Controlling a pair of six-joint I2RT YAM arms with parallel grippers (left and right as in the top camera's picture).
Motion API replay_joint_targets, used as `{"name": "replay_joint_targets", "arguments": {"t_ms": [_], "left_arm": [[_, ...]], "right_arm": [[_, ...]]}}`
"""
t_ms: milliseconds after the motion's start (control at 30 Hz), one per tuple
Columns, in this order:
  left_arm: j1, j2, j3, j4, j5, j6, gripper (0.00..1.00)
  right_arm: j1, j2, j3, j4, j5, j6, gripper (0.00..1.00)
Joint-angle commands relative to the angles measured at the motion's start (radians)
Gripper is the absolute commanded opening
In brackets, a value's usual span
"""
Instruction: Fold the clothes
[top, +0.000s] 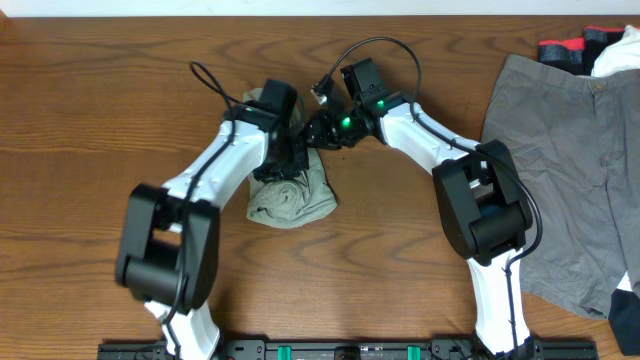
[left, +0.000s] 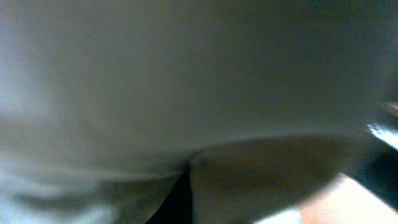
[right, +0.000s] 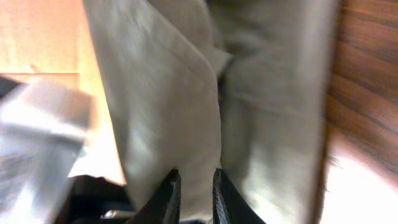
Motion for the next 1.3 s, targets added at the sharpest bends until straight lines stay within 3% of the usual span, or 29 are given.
{"name": "replay_joint_targets", "arguments": {"t_ms": [0, 333, 567, 733, 833, 933, 967, 1133, 1267], "left_arm": [[-0.013, 0.064, 0.002, 0.003, 0.040, -0.018, 0.10], [-0.003, 0.015, 0.016, -0.008, 0.059, -0.016, 0.29], [0.013, -0.184, 0.050, -0.096, 0.048, 0.001, 0.45], [0.043, -0.316, 0.050, -0.156, -0.080, 0.003, 0.49], [0.080, -0.346, 0.050, -0.176, -0.117, 0.003, 0.43], [0.125, -0.337, 0.047, -0.236, -0.186, -0.016, 0.11], [0.140, -0.334, 0.046, -0.254, -0.212, -0.032, 0.06], [0.231, -0.329, 0.042, -0.260, -0.229, -0.038, 0.06], [0.277, -0.328, 0.042, -0.260, -0.226, -0.038, 0.06]], "right_arm": [[-0.007, -0.007, -0.001, -0.035, 0.100, -0.018, 0.16], [-0.040, -0.009, -0.001, -0.088, 0.140, -0.031, 0.18], [-0.059, -0.077, -0.001, -0.081, 0.126, -0.259, 0.20], [-0.042, -0.157, -0.001, -0.114, 0.053, -0.364, 0.17], [-0.014, -0.184, -0.001, -0.144, -0.010, -0.403, 0.17], [0.019, -0.186, -0.001, -0.172, -0.137, -0.455, 0.17], [0.031, -0.186, -0.001, -0.196, -0.145, -0.456, 0.16], [0.103, -0.184, -0.002, -0.299, -0.136, -0.483, 0.10], [0.172, -0.175, -0.002, -0.335, 0.008, -0.480, 0.10]]}}
